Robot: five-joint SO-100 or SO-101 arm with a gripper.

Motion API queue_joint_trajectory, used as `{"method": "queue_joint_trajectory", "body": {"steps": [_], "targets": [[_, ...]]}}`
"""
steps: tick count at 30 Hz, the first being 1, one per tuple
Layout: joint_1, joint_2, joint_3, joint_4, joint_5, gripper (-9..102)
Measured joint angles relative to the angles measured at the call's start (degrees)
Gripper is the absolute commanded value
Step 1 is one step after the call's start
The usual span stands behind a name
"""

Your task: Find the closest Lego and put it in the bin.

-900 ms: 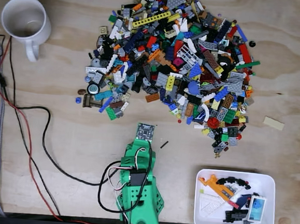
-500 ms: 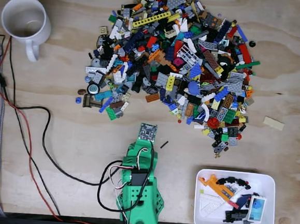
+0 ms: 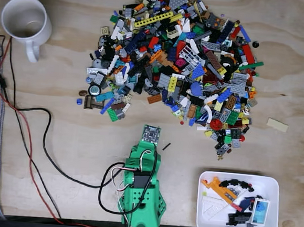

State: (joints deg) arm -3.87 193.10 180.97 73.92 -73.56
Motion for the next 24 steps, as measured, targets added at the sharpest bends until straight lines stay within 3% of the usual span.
{"method": "queue_joint_trajectory", "body": {"steps": [24], "targets": [[0.0,0.0,0.0,0.3,-1.5,0]]}}
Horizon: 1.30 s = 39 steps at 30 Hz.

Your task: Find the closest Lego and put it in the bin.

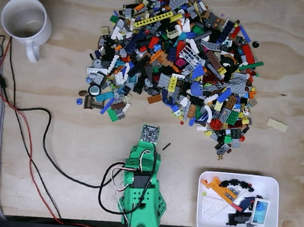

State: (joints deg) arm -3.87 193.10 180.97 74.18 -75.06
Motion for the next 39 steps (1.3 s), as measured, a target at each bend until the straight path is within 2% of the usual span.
{"method": "queue_joint_trajectory", "body": {"steps": [8,12,15,19,24,30,39], "targets": [[1.0,-3.2,-0.9,-0.3,-1.2,0],[0.8,-19.7,-9.1,-2.5,-1.8,0],[1.1,-31.6,-14.9,-4.4,-0.7,5],[-0.4,-50.2,-24.9,-10.5,8.3,8],[-4.5,-58.6,-30.9,-13.9,18.1,12],[-13.6,-66.7,-34.0,-18.7,19.0,18],[-16.5,-86.1,-53.3,-20.0,23.5,19]]}}
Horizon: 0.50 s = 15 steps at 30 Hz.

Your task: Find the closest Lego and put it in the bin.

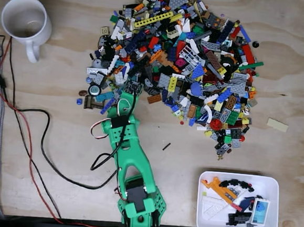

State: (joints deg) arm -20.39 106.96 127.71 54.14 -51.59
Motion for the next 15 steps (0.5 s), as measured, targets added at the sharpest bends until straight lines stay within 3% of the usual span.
{"method": "queue_joint_trajectory", "body": {"steps": [5,15], "targets": [[0.0,-5.4,-6.2,0.5,1.8,19],[-0.1,-6.4,-6.4,0.7,-4.4,18]]}}
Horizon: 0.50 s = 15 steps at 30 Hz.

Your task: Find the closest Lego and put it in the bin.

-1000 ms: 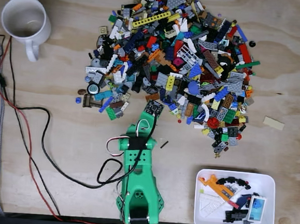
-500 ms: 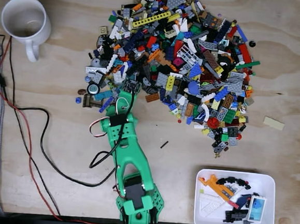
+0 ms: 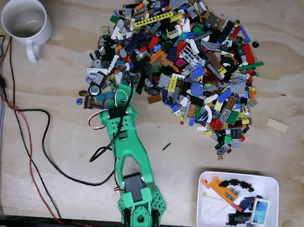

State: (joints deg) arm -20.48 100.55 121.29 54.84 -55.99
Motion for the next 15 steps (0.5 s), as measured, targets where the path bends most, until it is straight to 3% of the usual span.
{"method": "queue_joint_trajectory", "body": {"steps": [15], "targets": [[-0.3,-5.5,1.6,-4.5,-11.3,19]]}}
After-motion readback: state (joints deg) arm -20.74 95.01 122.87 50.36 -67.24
